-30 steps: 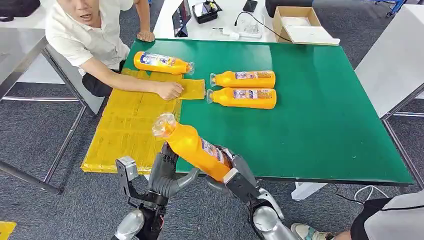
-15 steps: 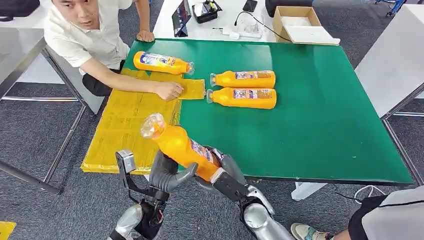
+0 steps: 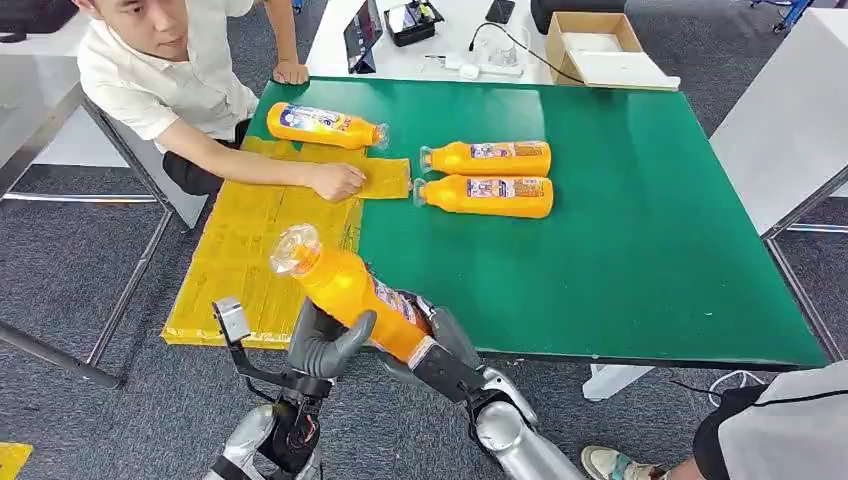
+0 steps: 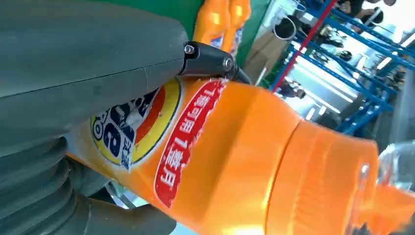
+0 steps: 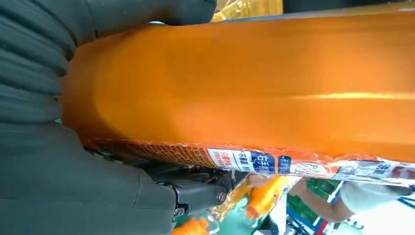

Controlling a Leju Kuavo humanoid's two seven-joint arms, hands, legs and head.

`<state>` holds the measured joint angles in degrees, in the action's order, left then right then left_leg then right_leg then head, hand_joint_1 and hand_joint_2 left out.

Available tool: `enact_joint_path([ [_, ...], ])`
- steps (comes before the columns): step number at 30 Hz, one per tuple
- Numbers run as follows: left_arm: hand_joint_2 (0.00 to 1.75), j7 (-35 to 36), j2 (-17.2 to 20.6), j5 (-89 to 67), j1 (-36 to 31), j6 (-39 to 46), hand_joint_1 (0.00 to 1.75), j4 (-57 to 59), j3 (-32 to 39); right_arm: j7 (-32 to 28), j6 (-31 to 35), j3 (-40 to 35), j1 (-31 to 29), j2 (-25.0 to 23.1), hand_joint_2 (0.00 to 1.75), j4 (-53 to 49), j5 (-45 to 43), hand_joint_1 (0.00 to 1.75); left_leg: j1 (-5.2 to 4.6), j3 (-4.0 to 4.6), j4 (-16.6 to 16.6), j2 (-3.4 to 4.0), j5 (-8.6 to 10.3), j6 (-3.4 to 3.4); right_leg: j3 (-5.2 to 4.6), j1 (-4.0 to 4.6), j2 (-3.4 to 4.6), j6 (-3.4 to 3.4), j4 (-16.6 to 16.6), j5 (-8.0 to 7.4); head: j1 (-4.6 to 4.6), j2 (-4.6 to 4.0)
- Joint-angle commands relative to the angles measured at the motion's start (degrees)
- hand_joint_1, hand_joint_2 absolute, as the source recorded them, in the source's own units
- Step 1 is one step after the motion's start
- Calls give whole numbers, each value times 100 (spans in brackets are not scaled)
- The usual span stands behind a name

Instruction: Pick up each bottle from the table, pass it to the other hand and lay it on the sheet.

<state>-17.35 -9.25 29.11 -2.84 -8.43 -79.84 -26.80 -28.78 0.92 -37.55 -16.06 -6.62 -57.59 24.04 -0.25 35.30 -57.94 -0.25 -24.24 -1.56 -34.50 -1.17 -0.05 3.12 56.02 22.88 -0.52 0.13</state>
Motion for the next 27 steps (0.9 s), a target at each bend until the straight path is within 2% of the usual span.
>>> enact_joint_path([
  [1, 175, -39, 158, -76, -115, -81, 175, -119, 6, -47, -44, -380, -140, -68, 175, 566, 2, 175, 8, -25, 2, -1, -11, 11, 26, 9, -2, -15, -4, 11, 0, 0],
  [3, 175, -21, 177, -85, -127, -51, 175, -93, 59, -43, -29, -359, -125, -127, 175, 552, -35, 168, 11, -29, 0, 1, -14, 13, 29, 12, 0, -18, -3, 12, 2, 0],
  [4, 175, -23, 189, -85, -130, -51, 175, -91, 74, -40, -28, -363, -126, -146, 175, 541, -38, 157, 8, -23, 3, 3, -9, 11, 22, 9, 2, -15, -3, 8, 0, 0],
  [5, 175, -23, 175, -89, -110, -47, 175, -101, 133, -21, -18, -341, -104, -172, 175, 471, -78, 131, 6, -12, 3, 2, -5, 8, 11, 6, 0, -11, -3, 4, 0, 0],
  [6, 175, -16, 177, -156, -75, -29, 175, -164, 170, 21, 2, -308, -68, -192, 175, 392, -118, 9, 6, -14, 3, 1, -5, 9, 12, 6, 0, -12, -2, 5, 2, 0],
  [7, 175, -30, 186, -243, -41, 41, 175, -224, 212, 58, 66, -277, -32, -221, 175, 319, -132, 0, 10, -22, 0, 2, -10, 12, 21, 11, 0, -16, -3, 9, 0, 0],
  [11, 175, -18, 232, -402, 13, 169, 175, -334, 317, 65, 319, -281, 80, -214, 175, 91, -10, 0, 6, -16, 2, 7, -8, 9, 13, 7, 5, -12, -2, 6, 2, 0],
  [12, 175, -120, 159, -727, 92, 683, 175, -426, 505, 10, 783, -306, 231, -212, 175, -145, 314, 0, 10, -31, 3, 4, -14, 14, 29, 11, 1, -19, -3, 13, 0, 0],
  [13, 175, -277, 141, -973, 109, 936, 175, -498, 574, -7, 810, -330, 345, -217, 0, -314, 307, 0, 8, -20, 2, 2, -10, 10, 19, 8, 0, -14, -3, 10, 0, 0],
  [14, 175, -333, 141, -1082, 138, 1120, 175, -595, 676, -234, 589, -325, 552, -186, 0, -673, 16, 0, 7, -11, 1, 1, -8, 7, 11, 7, 0, -10, -2, 7, 2, 0],
  [17, 175, -337, 215, -1087, 146, 1166, 175, -718, 870, -239, 750, -522, 901, -36, 0, -1281, 132, 0, 8, -8, 1, 1, -8, 8, 7, 8, -1, -11, -1, 8, 2, 0],
  [20, 175, -338, 205, -1131, 144, 1196, 175, -696, 865, -259, 820, -513, 884, -17, 0, -1276, 181, 0, 10, -21, 2, -8, -15, 12, 24, 11, -8, -19, -2, 18, 2, 0],
  [23, 175, -355, 246, -1566, 4, 1704, 175, -574, 1023, -384, 1343, -493, 1075, 33, 0, -1370, 497, 0, 11, -31, 1, 5, -19, 14, 30, 11, 4, -20, -2, 17, 2, 0],
  [24, 175, -480, 259, -1882, -75, 2006, 175, -505, 1130, -265, 1262, -517, 1146, 104, 0, -1359, 494, 0, 10, -24, 1, 1, -15, 12, 25, 10, 0, -18, -3, 15, 0, 0],
  [27, 175, -458, 239, -2085, -350, 2298, 175, -236, 1303, -548, 1278, -479, 1430, 189, 0, -1628, 307, 0, 10, -24, 7, -15, -8, 12, 28, 10, -15, -19, -9, 14, 2, 0],
])
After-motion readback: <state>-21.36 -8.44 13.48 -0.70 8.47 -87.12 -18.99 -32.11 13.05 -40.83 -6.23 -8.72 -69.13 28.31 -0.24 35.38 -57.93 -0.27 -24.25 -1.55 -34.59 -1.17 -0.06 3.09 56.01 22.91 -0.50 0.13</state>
